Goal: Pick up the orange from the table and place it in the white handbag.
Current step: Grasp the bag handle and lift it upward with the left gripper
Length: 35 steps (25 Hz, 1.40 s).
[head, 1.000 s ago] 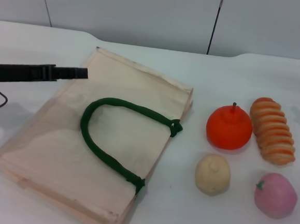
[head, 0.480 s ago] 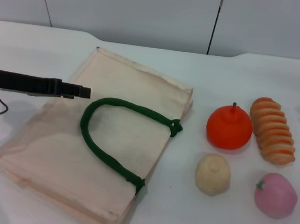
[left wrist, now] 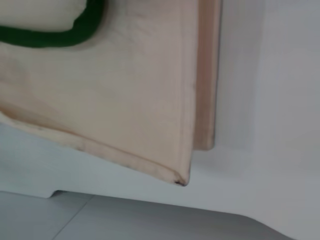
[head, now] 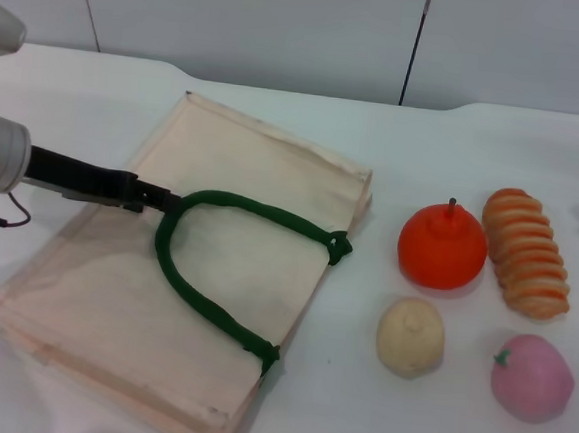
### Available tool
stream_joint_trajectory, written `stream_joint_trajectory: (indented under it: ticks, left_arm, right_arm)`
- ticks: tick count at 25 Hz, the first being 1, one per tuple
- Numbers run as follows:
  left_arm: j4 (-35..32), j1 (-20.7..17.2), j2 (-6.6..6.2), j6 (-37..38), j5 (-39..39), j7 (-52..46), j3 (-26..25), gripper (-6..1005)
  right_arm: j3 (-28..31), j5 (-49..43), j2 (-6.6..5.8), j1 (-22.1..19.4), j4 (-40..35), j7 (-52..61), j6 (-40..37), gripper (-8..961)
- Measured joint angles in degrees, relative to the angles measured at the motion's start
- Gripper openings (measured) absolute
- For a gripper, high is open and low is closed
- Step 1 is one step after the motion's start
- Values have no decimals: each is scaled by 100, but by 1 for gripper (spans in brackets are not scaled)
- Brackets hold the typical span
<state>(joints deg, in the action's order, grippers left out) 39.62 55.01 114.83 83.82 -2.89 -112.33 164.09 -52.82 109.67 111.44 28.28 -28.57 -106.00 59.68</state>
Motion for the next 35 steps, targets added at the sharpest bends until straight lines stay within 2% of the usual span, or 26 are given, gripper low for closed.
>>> stream_joint_trajectory:
  ticks: [6,12,23,33,35]
  left_arm:
    - [-348,91,-68,-142,4,-5,0,657]
    - [-670,176,-78,-231,-84,-23,0,657]
    - [-1075,291,-129,-705,-722,-405,0,651]
    - [-1118,313,-200,-779,-800,-663,0,645]
    - [-1121,324,-208,-781,-815,-699,0,597]
  right_arm:
    - [0,2,9,3,0,0,0,888]
    - [0,9,33,19,0,0,0,889]
    - [9,17,44,37,0,0,1,888]
    - [9,29,59,47,0,0,9,889]
    - [9,29,62,47,-3,0,12,889]
